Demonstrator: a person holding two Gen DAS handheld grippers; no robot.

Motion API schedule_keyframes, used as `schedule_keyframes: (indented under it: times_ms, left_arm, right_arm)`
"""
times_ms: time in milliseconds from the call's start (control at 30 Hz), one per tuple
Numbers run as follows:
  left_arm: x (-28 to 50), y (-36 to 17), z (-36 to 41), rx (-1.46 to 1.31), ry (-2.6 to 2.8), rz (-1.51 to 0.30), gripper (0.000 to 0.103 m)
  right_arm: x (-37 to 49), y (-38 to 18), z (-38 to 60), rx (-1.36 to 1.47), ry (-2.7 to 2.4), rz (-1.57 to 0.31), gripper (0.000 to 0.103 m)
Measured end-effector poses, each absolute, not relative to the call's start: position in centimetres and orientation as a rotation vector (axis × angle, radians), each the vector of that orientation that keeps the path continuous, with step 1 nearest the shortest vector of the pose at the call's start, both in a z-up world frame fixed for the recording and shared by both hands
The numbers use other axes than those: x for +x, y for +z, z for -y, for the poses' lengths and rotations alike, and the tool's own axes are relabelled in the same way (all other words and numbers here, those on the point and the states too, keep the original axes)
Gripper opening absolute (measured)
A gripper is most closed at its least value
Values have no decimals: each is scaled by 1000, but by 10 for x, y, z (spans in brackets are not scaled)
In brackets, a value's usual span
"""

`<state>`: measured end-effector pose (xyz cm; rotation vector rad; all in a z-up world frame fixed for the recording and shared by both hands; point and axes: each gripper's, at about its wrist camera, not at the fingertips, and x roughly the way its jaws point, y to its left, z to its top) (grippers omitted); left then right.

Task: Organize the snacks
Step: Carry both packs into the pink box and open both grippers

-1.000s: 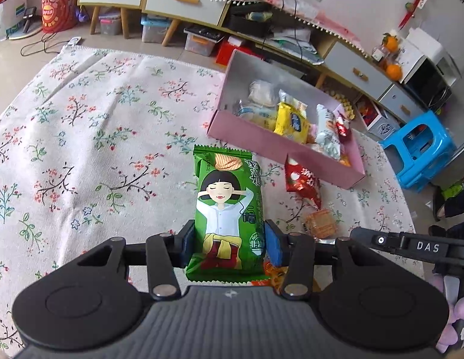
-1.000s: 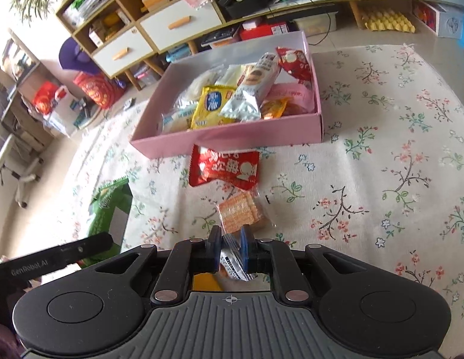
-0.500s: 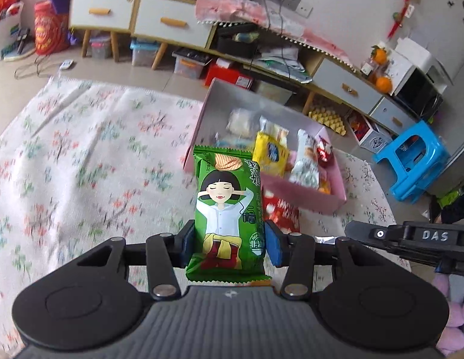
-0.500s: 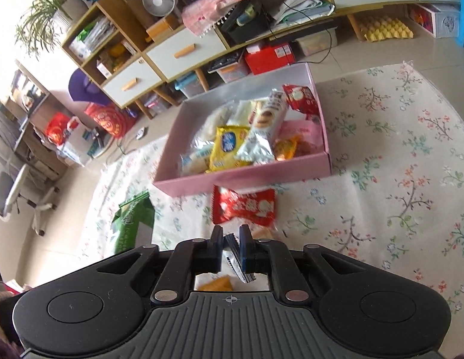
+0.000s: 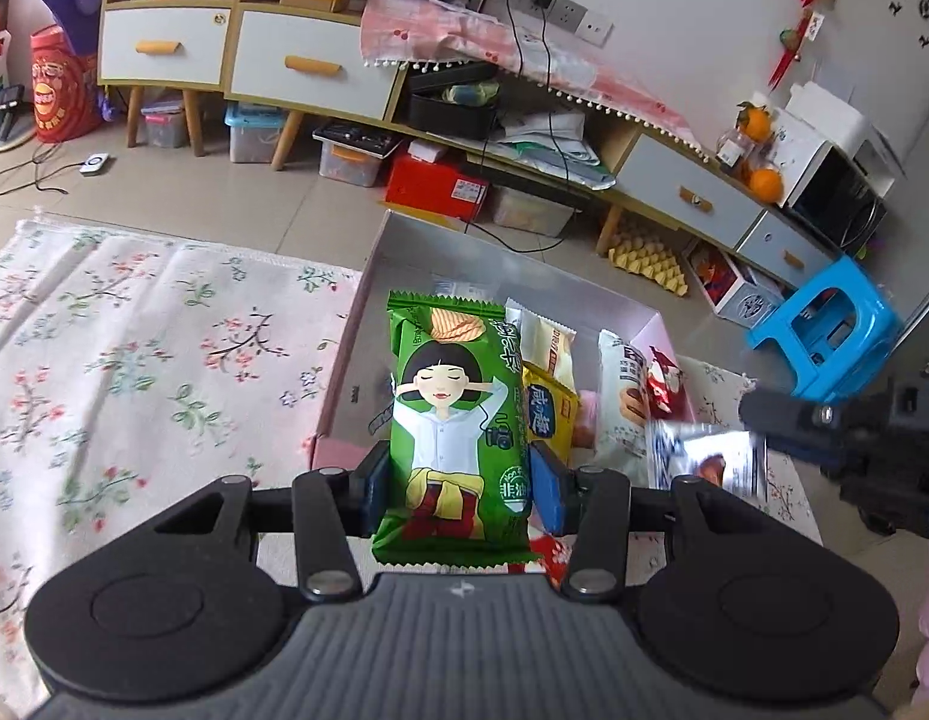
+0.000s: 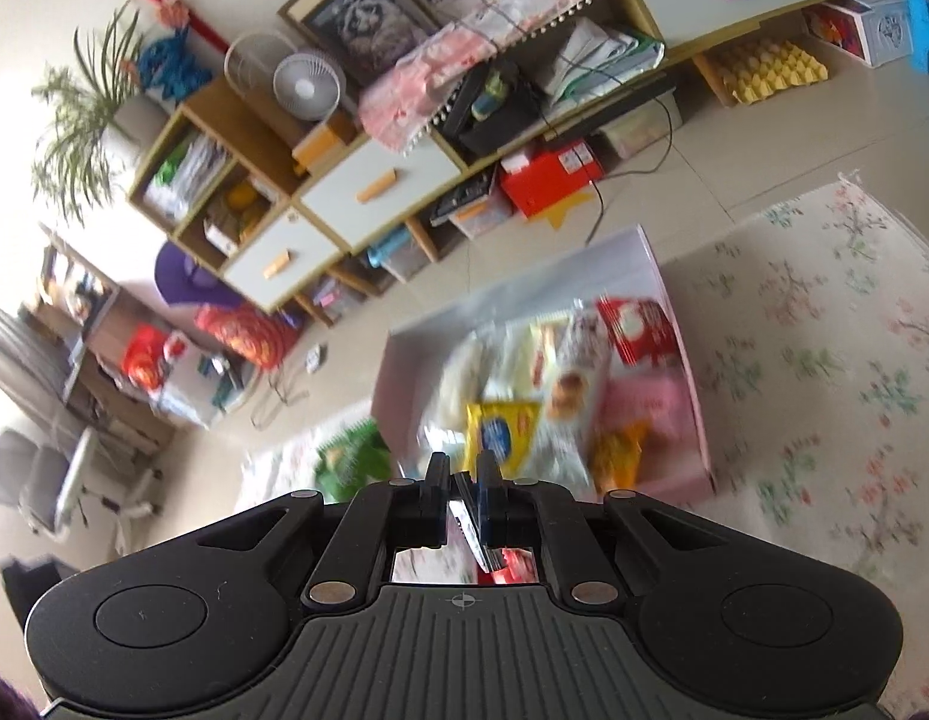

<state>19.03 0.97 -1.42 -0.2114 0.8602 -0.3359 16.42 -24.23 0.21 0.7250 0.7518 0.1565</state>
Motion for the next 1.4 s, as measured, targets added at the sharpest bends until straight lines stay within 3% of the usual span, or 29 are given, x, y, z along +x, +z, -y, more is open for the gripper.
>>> schedule_keyframes:
  times_ms: [833,1000,1100,1167,1400]
  left_arm:
    - [214,-35,5,-140,-294,-775,45]
    - [211,-33,2,-163,-271,-775,64]
    - [209,-29,0,-167,-272,-779,73]
    - [206,-26,-1,-159,-269,-781,77]
    - [194,-14,4,-92,-268,-806,92]
  right_arm:
    - [205,-64,242,816,126,-787,11]
    - [205,-58,243,801,147,-781,17]
    - [202,-51,242,771,152,-779,32]
    - [198,-46,241,763,147,-775,57]
    - [180,-30,248,740,125,-790,71]
